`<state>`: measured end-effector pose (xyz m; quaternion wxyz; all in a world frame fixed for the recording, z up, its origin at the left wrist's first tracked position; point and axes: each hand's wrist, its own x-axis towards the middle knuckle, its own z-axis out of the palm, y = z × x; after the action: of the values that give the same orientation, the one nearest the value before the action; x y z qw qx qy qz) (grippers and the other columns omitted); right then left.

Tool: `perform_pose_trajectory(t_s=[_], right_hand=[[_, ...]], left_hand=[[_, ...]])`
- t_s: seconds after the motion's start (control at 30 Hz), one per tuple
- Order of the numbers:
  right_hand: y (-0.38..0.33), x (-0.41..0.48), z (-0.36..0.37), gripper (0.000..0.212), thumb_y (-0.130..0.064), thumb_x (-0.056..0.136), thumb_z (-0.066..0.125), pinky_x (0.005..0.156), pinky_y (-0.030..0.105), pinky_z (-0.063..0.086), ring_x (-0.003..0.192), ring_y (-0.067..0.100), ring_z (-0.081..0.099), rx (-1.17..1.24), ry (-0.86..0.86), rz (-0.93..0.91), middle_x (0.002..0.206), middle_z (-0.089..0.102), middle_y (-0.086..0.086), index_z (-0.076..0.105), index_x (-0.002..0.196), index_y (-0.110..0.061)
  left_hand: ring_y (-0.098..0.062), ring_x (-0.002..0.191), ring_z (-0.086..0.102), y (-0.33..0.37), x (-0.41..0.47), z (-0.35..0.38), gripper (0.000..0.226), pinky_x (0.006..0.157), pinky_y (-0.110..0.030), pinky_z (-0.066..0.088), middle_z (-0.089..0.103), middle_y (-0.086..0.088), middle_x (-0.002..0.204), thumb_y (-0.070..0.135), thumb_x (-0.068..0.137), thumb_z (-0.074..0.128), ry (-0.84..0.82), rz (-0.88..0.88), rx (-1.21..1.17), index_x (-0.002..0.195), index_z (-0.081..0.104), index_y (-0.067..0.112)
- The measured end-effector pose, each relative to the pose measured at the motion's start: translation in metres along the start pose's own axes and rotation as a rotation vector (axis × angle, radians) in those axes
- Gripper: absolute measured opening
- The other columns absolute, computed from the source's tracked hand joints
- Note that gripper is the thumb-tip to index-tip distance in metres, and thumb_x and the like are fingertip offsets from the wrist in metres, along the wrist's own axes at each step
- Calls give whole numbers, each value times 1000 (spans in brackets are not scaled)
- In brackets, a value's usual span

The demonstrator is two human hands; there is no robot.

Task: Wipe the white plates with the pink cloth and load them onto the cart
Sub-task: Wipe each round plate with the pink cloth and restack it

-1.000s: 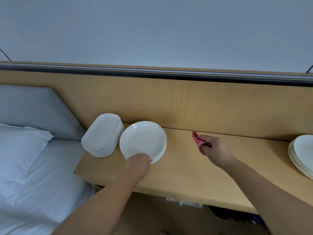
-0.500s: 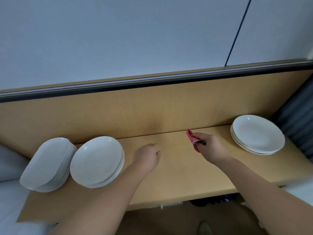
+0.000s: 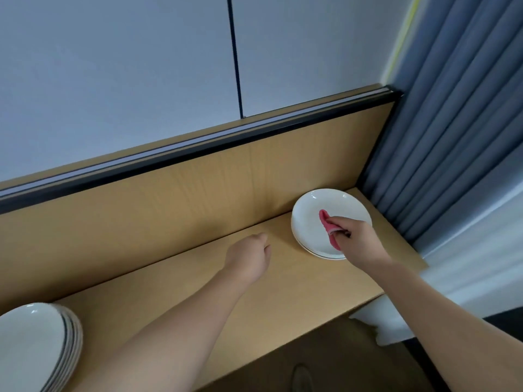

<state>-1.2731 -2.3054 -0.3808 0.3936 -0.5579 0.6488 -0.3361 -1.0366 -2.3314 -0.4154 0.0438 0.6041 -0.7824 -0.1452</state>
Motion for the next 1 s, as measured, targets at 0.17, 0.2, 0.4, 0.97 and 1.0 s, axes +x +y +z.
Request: perform_pose_trajectory(t_s=[0.17, 0.2, 0.4, 0.97, 1.0], right_hand=[[32, 29, -27, 27, 5, 93, 40, 70, 14, 37, 68, -2, 51, 58, 2, 11, 87, 66, -29, 67, 98, 3], [37, 35, -30, 27, 6, 92, 39, 70, 15, 37, 68, -1, 50, 67, -6, 12, 90, 66, -28, 65, 96, 4], [61, 59, -37, 30, 10, 90, 38, 73, 19, 41, 73, 1, 51, 110, -29, -9, 105, 70, -19, 67, 86, 0], [71, 74, -43, 34, 5, 94, 42, 74, 24, 41, 69, 9, 44, 164, -72, -32, 103, 69, -13, 72, 94, -12], [72, 74, -45, 35, 4, 95, 43, 75, 23, 42, 69, 8, 45, 157, -61, -30, 99, 69, -15, 73, 100, -13]], left_hand=[[-24, 83, 60, 35, 46, 16, 24, 59, -30, 35, 61, -2, 88, 34, 100, 40, -44, -37, -13, 91, 50, 14], [-24, 82, 60, 40, 55, 20, 25, 59, -30, 34, 59, -2, 85, 35, 100, 40, -59, -50, -14, 88, 47, 14], [-23, 88, 59, 66, 95, 38, 30, 64, -29, 36, 64, -3, 104, 38, 101, 40, -158, -120, -73, 116, 52, 15], [-29, 103, 58, 91, 120, 43, 36, 73, -29, 35, 59, -12, 116, 11, 96, 47, -228, -417, -183, 130, 46, 2], [-32, 109, 57, 91, 121, 43, 39, 74, -30, 34, 58, -15, 121, 11, 94, 47, -215, -434, -201, 132, 44, 0]])
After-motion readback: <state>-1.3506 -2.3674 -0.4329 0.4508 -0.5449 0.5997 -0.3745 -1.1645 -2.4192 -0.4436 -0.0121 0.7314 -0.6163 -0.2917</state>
